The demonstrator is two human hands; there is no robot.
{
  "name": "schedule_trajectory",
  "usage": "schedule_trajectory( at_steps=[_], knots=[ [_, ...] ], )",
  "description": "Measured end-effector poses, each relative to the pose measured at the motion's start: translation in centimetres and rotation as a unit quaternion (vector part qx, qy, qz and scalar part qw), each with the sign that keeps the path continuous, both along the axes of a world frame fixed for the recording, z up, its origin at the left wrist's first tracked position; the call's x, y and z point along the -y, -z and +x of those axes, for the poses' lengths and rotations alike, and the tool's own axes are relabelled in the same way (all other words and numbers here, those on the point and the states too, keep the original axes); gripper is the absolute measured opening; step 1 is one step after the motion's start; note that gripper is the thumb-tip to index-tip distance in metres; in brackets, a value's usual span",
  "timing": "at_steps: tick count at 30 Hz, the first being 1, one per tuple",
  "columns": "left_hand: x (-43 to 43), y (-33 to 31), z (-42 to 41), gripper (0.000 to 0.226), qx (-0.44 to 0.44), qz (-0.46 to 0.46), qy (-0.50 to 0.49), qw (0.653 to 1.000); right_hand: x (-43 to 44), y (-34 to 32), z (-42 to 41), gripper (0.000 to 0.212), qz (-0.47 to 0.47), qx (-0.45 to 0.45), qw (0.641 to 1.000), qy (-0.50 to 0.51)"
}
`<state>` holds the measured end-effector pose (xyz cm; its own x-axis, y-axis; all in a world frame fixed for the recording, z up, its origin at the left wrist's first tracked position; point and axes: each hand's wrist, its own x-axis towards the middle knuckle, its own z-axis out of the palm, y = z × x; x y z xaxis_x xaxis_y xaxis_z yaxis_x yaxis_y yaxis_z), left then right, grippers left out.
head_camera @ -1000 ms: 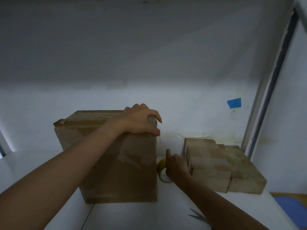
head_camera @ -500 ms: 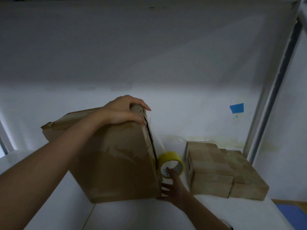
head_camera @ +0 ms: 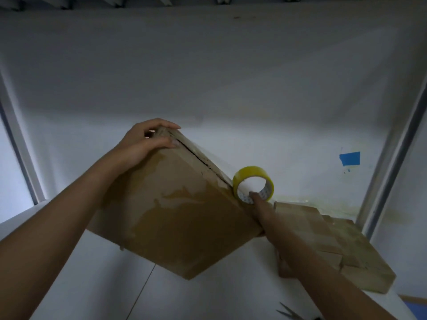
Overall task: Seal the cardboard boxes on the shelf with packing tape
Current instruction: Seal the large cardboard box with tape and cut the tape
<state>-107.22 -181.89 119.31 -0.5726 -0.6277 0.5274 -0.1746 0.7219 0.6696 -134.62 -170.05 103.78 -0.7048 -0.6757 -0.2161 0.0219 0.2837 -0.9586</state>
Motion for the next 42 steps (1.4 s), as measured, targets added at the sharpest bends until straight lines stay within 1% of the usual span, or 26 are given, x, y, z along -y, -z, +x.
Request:
schedule_trajectory(
  at_steps=[2, 4, 6, 8, 11, 13, 16, 19, 20, 21, 23, 24, 25, 26, 28, 29, 30, 32, 34, 36, 39, 42],
  knots=[
    [0.6, 1.2, 1.0, 0.052, -0.035, 0.012, -0.001, 0.999, -0.4, -1.8, -0.6, 0.066, 0.013, -0.102, 0.995, -0.013],
    [1.4, 2.9, 1.7, 0.051, -0.063, 0.028, 0.001, 0.998, -1.1, -3.8, -1.0, 0.066, 0.040, -0.190, 0.981, -0.023],
    [2.4, 5.2, 2.3, 0.048, -0.091, 0.070, 0.001, 0.993, -1.8, -5.5, -1.1, 0.065, 0.078, -0.254, 0.963, -0.033],
    [3.3, 7.9, 2.6, 0.045, -0.112, 0.122, 0.007, 0.986, -2.3, -6.5, -0.7, 0.061, 0.115, -0.302, 0.945, -0.054],
    [4.2, 10.8, 3.3, 0.046, -0.122, 0.180, 0.012, 0.976, -2.4, -7.0, 0.4, 0.066, 0.166, -0.362, 0.915, -0.059],
    [4.6, 11.3, 3.9, 0.049, -0.110, 0.201, 0.012, 0.973, -2.3, -7.1, 1.5, 0.066, 0.183, -0.391, 0.901, -0.052],
    [5.5, 11.1, 5.2, 0.051, -0.059, 0.217, 0.015, 0.974, -2.2, -7.3, 3.0, 0.067, 0.185, -0.432, 0.882, -0.044],
    [6.5, 11.4, 6.5, 0.047, -0.010, 0.187, -0.006, 0.982, -1.6, -7.0, 4.3, 0.068, 0.192, -0.474, 0.858, -0.042],
    [6.8, 11.7, 6.8, 0.050, 0.020, 0.154, -0.030, 0.987, -1.3, -6.9, 4.8, 0.068, 0.198, -0.490, 0.848, -0.048],
    [7.0, 11.8, 6.8, 0.052, 0.068, 0.106, -0.059, 0.990, -1.1, -6.9, 5.2, 0.067, 0.200, -0.507, 0.837, -0.054],
    [6.9, 11.8, 6.3, 0.049, 0.195, -0.004, -0.103, 0.975, -0.7, -6.7, 5.8, 0.064, 0.206, -0.536, 0.817, -0.059],
    [6.7, 11.8, 5.8, 0.043, 0.241, -0.043, -0.108, 0.963, -0.6, -6.6, 5.8, 0.064, 0.206, -0.540, 0.814, -0.061],
    [6.4, 11.8, 5.1, 0.041, 0.272, -0.063, -0.110, 0.954, -0.4, -6.4, 5.7, 0.064, 0.204, -0.539, 0.815, -0.060],
    [5.9, 11.7, 4.4, 0.043, 0.290, -0.073, -0.108, 0.948, -0.3, -6.3, 5.4, 0.068, 0.206, -0.535, 0.818, -0.060],
    [5.4, 11.6, 3.1, 0.065, 0.321, -0.085, -0.106, 0.937, 0.1, -5.9, 5.0, 0.080, 0.217, -0.545, 0.807, -0.071],
    [5.3, 11.6, 2.5, 0.076, 0.334, -0.088, -0.112, 0.932, 0.2, -5.7, 4.9, 0.086, 0.221, -0.552, 0.800, -0.079],
    [5.5, 11.5, 2.0, 0.085, 0.340, -0.082, -0.120, 0.929, 0.1, -5.6, 5.0, 0.086, 0.220, -0.549, 0.803, -0.074],
    [5.7, 11.3, 1.1, 0.097, 0.338, -0.049, -0.130, 0.931, 0.0, -5.6, 5.2, 0.074, 0.206, -0.530, 0.821, -0.043],
    [5.9, 11.1, 0.7, 0.103, 0.334, -0.031, -0.130, 0.933, 0.1, -5.7, 5.7, 0.062, 0.179, -0.517, 0.836, -0.035],
    [5.8, 10.8, 0.6, 0.106, 0.340, -0.028, -0.131, 0.931, 0.7, -5.6, 6.0, 0.053, 0.145, -0.520, 0.841, -0.043],
    [5.2, 10.6, 0.5, 0.111, 0.341, -0.030, -0.135, 0.930, 1.5, -5.9, 5.6, 0.040, 0.092, -0.583, 0.806, -0.035],
    [5.0, 10.6, 0.7, 0.122, 0.337, -0.024, -0.147, 0.930, 1.9, -7.3, 5.7, 0.028, 0.067, -0.614, 0.785, -0.043]
  ],
)
